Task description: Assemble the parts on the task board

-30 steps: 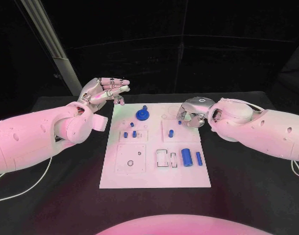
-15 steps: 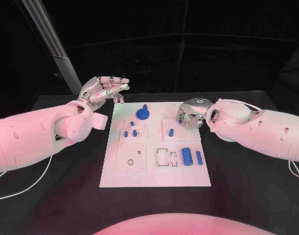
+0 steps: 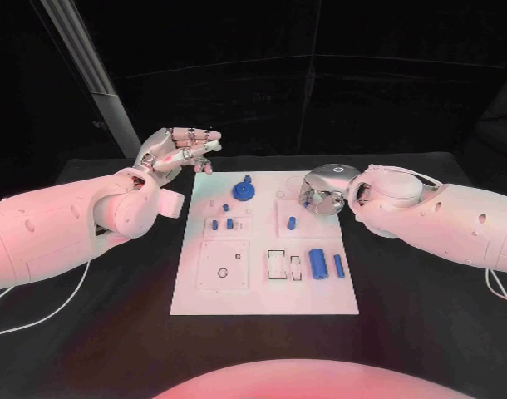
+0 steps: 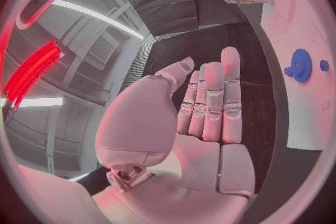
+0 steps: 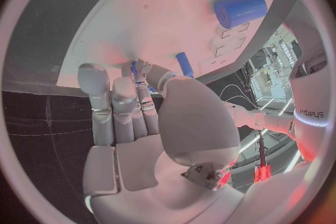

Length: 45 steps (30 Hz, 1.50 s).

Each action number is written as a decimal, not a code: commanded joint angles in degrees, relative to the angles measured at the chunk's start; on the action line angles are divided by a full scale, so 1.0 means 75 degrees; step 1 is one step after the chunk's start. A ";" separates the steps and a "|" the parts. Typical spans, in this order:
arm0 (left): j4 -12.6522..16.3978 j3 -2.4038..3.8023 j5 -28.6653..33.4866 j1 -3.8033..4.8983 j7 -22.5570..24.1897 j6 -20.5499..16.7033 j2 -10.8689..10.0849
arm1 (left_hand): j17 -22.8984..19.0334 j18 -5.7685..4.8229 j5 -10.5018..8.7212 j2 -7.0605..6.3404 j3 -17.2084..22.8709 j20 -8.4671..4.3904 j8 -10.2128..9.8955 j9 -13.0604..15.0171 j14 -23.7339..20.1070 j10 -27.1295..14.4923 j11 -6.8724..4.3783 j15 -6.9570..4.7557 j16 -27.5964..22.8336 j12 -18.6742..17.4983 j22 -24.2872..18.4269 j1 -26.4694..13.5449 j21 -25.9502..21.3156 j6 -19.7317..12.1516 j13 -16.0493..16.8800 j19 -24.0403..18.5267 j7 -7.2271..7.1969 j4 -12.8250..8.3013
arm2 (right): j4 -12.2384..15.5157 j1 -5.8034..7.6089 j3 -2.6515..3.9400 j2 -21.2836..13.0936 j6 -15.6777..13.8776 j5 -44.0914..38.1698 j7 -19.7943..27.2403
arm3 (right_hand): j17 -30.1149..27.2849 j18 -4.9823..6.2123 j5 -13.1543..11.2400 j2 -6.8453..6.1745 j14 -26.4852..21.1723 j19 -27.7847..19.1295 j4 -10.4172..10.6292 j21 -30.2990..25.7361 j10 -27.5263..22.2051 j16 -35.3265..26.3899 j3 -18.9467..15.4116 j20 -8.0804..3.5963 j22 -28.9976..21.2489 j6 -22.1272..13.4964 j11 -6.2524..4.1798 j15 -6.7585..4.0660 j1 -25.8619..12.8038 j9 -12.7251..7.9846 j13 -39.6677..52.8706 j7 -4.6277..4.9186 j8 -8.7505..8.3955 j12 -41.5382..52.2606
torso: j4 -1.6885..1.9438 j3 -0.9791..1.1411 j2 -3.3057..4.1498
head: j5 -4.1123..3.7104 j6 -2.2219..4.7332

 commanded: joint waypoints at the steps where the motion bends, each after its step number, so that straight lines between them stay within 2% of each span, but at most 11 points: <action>1: 0.0013 0.0002 0.0030 0.0008 -0.0015 0.0138 -0.0005 | -0.0002 0.0053 -0.0020 0.0048 -0.0025 -0.0047 0.0034 0.0000 -0.0034 0.0005 -0.0013 -0.0028 -0.0022 0.0026 -0.0003 -0.0003 -0.0030 0.0004 0.0007 0.0004 -0.0007 0.0000 | -0.0022 -0.0060 -0.0040 0.0037 0.0191 -0.0175 -0.0156 | 0.0011 -0.0099 -0.0004 0.0101 0.0475 0.0055 0.0010 0.0091 0.0087 0.0081 0.0074 0.0003 0.0111 0.0080 -0.0007 -0.0046 0.0037 0.0013 0.0003 -0.0012 0.0035 0.0059 | -0.0008 0.0002 0.0002 | 0.0010 -0.0018; 8: 0.0008 0.0002 0.0030 0.0009 -0.0036 0.0159 0.0016 | -0.0017 0.0053 -0.0020 0.0049 -0.0029 -0.0047 0.0035 -0.0001 -0.0039 0.0000 -0.0011 -0.0027 -0.0030 0.0031 -0.0005 0.0000 -0.0033 0.0002 0.0009 0.0006 -0.0005 -0.0002 | -0.0014 -0.0082 -0.0040 0.0094 -0.0086 -0.0442 -0.0380 | 0.0073 -0.0184 -0.0347 0.0253 0.0482 0.0150 -0.0087 0.0568 0.0335 0.0371 0.0264 -0.0035 0.0765 0.0271 -0.0076 -0.0093 0.0222 0.0059 0.0040 -0.0064 0.0081 0.0174 | -0.0021 -0.0001 -0.0004 | 0.0004 -0.0034; 13: 0.0006 0.0002 0.0030 0.0009 -0.0047 0.0164 0.0014 | -0.0017 0.0053 -0.0020 0.0049 -0.0029 -0.0047 0.0035 -0.0001 -0.0039 0.0000 -0.0011 -0.0027 -0.0030 0.0031 -0.0005 0.0000 -0.0033 0.0002 0.0009 0.0006 -0.0005 -0.0002 | 0.0051 -0.0088 -0.0040 0.0070 -0.0370 -0.0543 -0.0462 | 0.0073 -0.0221 -0.0356 0.0261 0.0481 0.0194 -0.0119 0.0771 0.0446 0.0463 0.0302 -0.0056 0.1043 0.0370 -0.0111 -0.0119 0.0250 0.0085 0.0058 -0.0097 0.0110 0.0227 | -0.0012 0.0001 -0.0012 | -0.0021 -0.0036; 24: -0.0001 0.0002 0.0030 0.0009 -0.0094 0.0169 -0.0004 | -0.0004 0.0052 -0.0021 0.0047 -0.0036 -0.0047 0.0036 -0.0002 -0.0035 -0.0010 -0.0008 -0.0026 -0.0019 0.0038 -0.0009 0.0006 -0.0038 -0.0003 0.0011 0.0008 -0.0001 -0.0007 | 0.0372 -0.0091 -0.0037 -0.0147 -0.1094 -0.0484 -0.0503 | 0.0038 -0.0261 -0.0340 0.0247 0.0475 0.0247 -0.0139 0.0958 0.0434 0.0491 0.0348 -0.0067 0.1308 0.0357 -0.0106 -0.0119 0.0252 0.0085 0.0052 -0.0086 0.0082 0.0213 | 0.0001 0.0001 -0.0004 | -0.0030 -0.0047; 27: -0.0015 0.0001 0.0030 0.0009 -0.0106 0.0172 0.0000 | -0.0004 0.0052 -0.0021 0.0047 -0.0036 -0.0047 0.0036 -0.0002 -0.0035 -0.0010 -0.0008 -0.0026 -0.0019 0.0038 -0.0009 0.0006 -0.0038 -0.0003 0.0011 0.0008 -0.0001 -0.0007 | 0.0459 -0.0091 -0.0035 -0.0202 -0.1279 -0.0427 -0.0486 | 0.0028 -0.0262 -0.0334 0.0240 0.0472 0.0243 -0.0149 0.0975 0.0424 0.0501 0.0369 -0.0068 0.1322 0.0349 -0.0102 -0.0117 0.0257 0.0083 0.0049 -0.0083 0.0071 0.0206 | -0.0006 0.0011 -0.0004 | -0.0011 -0.0044; 30: -0.0034 0.0001 0.0030 0.0009 -0.0115 0.0168 0.0000 | -0.0004 0.0052 -0.0021 0.0047 -0.0036 -0.0047 0.0036 -0.0002 -0.0035 -0.0010 -0.0008 -0.0026 -0.0019 0.0038 -0.0009 0.0006 -0.0038 -0.0003 0.0011 0.0008 -0.0001 -0.0007 | 0.0522 -0.0090 -0.0032 -0.0255 -0.1451 -0.0346 -0.0473 | 0.0015 -0.0262 -0.0328 0.0230 0.0469 0.0235 -0.0162 0.0992 0.0416 0.0512 0.0393 -0.0068 0.1334 0.0341 -0.0097 -0.0114 0.0261 0.0082 0.0047 -0.0078 0.0059 0.0200 | -0.0003 0.0002 -0.0003 | -0.0012 -0.0039; 35: -0.0057 0.0001 0.0030 0.0009 -0.0130 0.0172 0.0003 | 0.0051 0.0051 -0.0021 0.0049 -0.0041 -0.0048 0.0036 -0.0004 -0.0012 -0.0021 -0.0005 -0.0025 0.0018 0.0043 -0.0012 0.0011 -0.0041 -0.0010 0.0012 0.0013 0.0002 -0.0011 | 0.0596 -0.0089 -0.0029 -0.0347 -0.1577 -0.0202 -0.0462 | 0.0012 -0.0263 -0.0331 0.0222 0.0468 0.0234 -0.0161 0.0998 0.0414 0.0515 0.0393 -0.0067 0.1339 0.0340 -0.0095 -0.0113 0.0255 0.0082 0.0046 -0.0076 0.0057 0.0198 | -0.0001 0.0002 -0.0010 | -0.0003 -0.0040; 40: -0.0085 0.0000 0.0030 0.0009 -0.0147 0.0178 0.0012 | 0.0071 0.0051 -0.0021 0.0049 -0.0043 -0.0048 0.0036 -0.0004 -0.0003 -0.0024 -0.0005 -0.0025 0.0031 0.0044 -0.0012 0.0012 -0.0041 -0.0011 0.0013 0.0015 0.0003 -0.0012 | 0.0827 -0.0087 -0.0021 -0.0510 -0.1631 0.0019 -0.0446 | 0.0017 -0.0264 -0.0330 0.0217 0.0467 0.0231 -0.0165 0.1013 0.0412 0.0537 0.0403 -0.0067 0.1356 0.0339 -0.0094 -0.0110 0.0254 0.0082 0.0046 -0.0075 0.0052 0.0196 | -0.0011 0.0001 -0.0008 | 0.0024 -0.0029; 42: -0.0097 0.0000 0.0030 0.0009 -0.0155 0.0185 0.0019 | 0.0076 0.0051 -0.0021 0.0050 -0.0045 -0.0048 0.0036 -0.0005 0.0001 -0.0028 -0.0003 -0.0024 0.0037 0.0047 -0.0013 0.0012 -0.0041 -0.0014 0.0013 0.0020 0.0005 -0.0012 | 0.0993 -0.0086 0.0002 -0.0595 -0.1676 0.0136 -0.0437 | 0.0013 -0.0266 -0.0323 0.0219 0.0466 0.0230 -0.0168 0.1027 0.0410 0.0544 0.0416 -0.0067 0.1373 0.0339 -0.0092 -0.0109 0.0257 0.0083 0.0045 -0.0073 0.0049 0.0194 | -0.0009 0.0002 -0.0009 | 0.0051 -0.0022; 44: -0.0106 0.0000 0.0030 0.0009 -0.0167 0.0191 0.0023 | 0.0076 0.0051 -0.0021 0.0050 -0.0045 -0.0048 0.0036 -0.0005 0.0001 -0.0028 -0.0003 -0.0024 0.0037 0.0047 -0.0013 0.0012 -0.0041 -0.0014 0.0013 0.0020 0.0005 -0.0012 | 0.1189 -0.0086 0.0090 -0.0667 -0.1751 0.0281 -0.0412 | 0.0012 -0.0266 -0.0322 0.0220 0.0465 0.0230 -0.0168 0.1030 0.0410 0.0546 0.0419 -0.0068 0.1377 0.0340 -0.0092 -0.0109 0.0257 0.0083 0.0045 -0.0073 0.0049 0.0194 | 0.0004 -0.0003 -0.0004 | 0.0077 -0.0016; 45: -0.0107 0.0000 0.0030 0.0009 -0.0168 0.0191 0.0024 | 0.0076 0.0051 -0.0021 0.0050 -0.0045 -0.0048 0.0036 -0.0005 0.0001 -0.0028 -0.0003 -0.0024 0.0037 0.0047 -0.0013 0.0012 -0.0041 -0.0014 0.0013 0.0020 0.0005 -0.0012 | 0.1211 -0.0086 0.0097 -0.0675 -0.1763 0.0297 -0.0407 | 0.0011 -0.0266 -0.0320 0.0220 0.0465 0.0230 -0.0169 0.1031 0.0410 0.0546 0.0420 -0.0068 0.1378 0.0339 -0.0092 -0.0108 0.0257 0.0083 0.0045 -0.0073 0.0048 0.0194 | 0.0004 -0.0003 -0.0004 | 0.0077 -0.0016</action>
